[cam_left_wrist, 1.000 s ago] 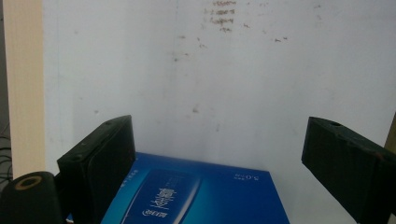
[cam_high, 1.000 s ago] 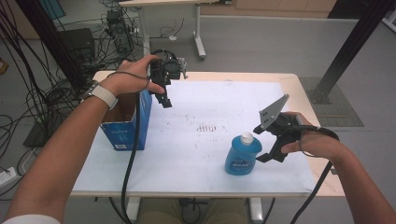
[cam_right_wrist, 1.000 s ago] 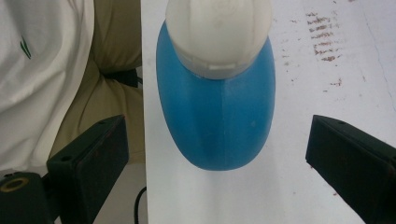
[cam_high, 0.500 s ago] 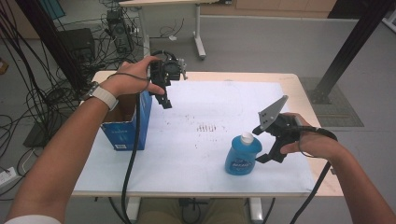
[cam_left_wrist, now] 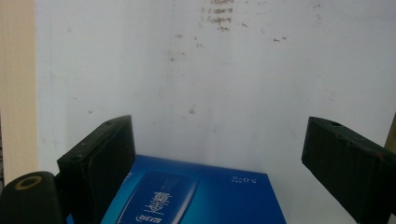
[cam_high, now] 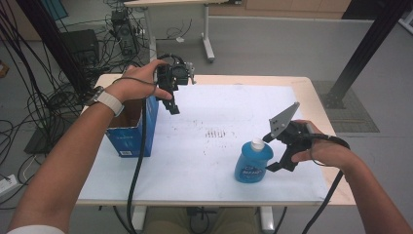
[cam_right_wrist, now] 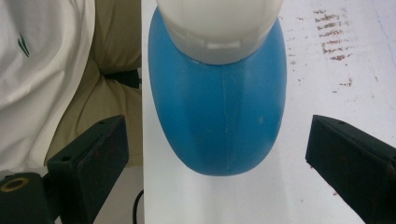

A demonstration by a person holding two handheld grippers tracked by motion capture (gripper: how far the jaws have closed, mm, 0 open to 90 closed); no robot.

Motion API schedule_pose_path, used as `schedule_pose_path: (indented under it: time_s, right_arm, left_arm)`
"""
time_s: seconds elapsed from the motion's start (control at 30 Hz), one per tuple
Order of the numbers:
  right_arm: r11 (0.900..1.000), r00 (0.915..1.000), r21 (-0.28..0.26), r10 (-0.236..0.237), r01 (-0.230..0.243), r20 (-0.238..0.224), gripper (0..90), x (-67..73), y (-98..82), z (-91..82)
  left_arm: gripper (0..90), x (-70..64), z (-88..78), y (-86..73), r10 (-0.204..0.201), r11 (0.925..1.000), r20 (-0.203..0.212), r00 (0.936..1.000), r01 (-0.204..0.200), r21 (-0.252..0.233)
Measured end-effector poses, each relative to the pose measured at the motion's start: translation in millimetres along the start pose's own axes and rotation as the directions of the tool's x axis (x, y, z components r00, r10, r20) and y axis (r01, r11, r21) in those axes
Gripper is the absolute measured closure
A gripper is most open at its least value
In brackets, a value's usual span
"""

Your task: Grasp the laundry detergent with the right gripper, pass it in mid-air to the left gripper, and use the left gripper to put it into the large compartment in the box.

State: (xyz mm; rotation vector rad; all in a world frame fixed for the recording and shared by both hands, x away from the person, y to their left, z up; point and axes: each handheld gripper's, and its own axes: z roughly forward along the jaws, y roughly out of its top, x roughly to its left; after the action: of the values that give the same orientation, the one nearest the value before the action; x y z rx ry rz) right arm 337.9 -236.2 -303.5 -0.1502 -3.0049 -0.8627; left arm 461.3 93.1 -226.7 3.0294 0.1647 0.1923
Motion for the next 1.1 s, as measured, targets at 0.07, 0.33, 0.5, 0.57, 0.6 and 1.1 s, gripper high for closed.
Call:
schedule_pose_path:
  time_s: [0.07,0.33,0.5,0.57,0.6,1.1]
  right_arm:
    - [1.0,1.0,-0.01,-0.004,0.004,0.0,6.0,-0.3,-1.0,1.0]
    - [1.0,0.9999,-0.022,-0.004,0.003,-0.01,6.1,-1.4,-4.2,6.2]
    - [1.0,0.9999,-0.029,-0.004,0.003,-0.01,6.2,-1.0,-5.0,6.7]
    - [1.0,0.9999,-0.027,-0.009,0.009,-0.006,6.2,-1.2,-5.9,6.8]
    - [1.0,0.9999,-0.028,-0.008,0.008,-0.007,6.2,-1.2,-6.7,7.1]
    - [1.0,0.9999,-0.025,-0.009,0.009,-0.006,6.5,-2.6,-6.3,9.1]
  left_arm:
    - [10.1,-0.1,0.3,0.1,-0.003,1.0,0.001,1.0,0.003,-0.005]
    - [10.1,-0.2,1.1,0.9,-0.001,1.0,0.001,1.0,0.001,0.002]
    - [10.1,-0.7,2.0,0.6,-0.004,1.0,0.001,1.0,0.004,0.001]
    - [10.1,-0.7,2.4,0.3,-0.005,1.0,0.001,1.0,0.005,0.003]
    - [10.1,-0.8,2.5,0.0,-0.007,1.0,0.002,1.0,0.007,0.002]
    - [10.1,-0.9,6.3,-1.3,-0.008,0.9999,0.009,0.9999,0.008,0.009]
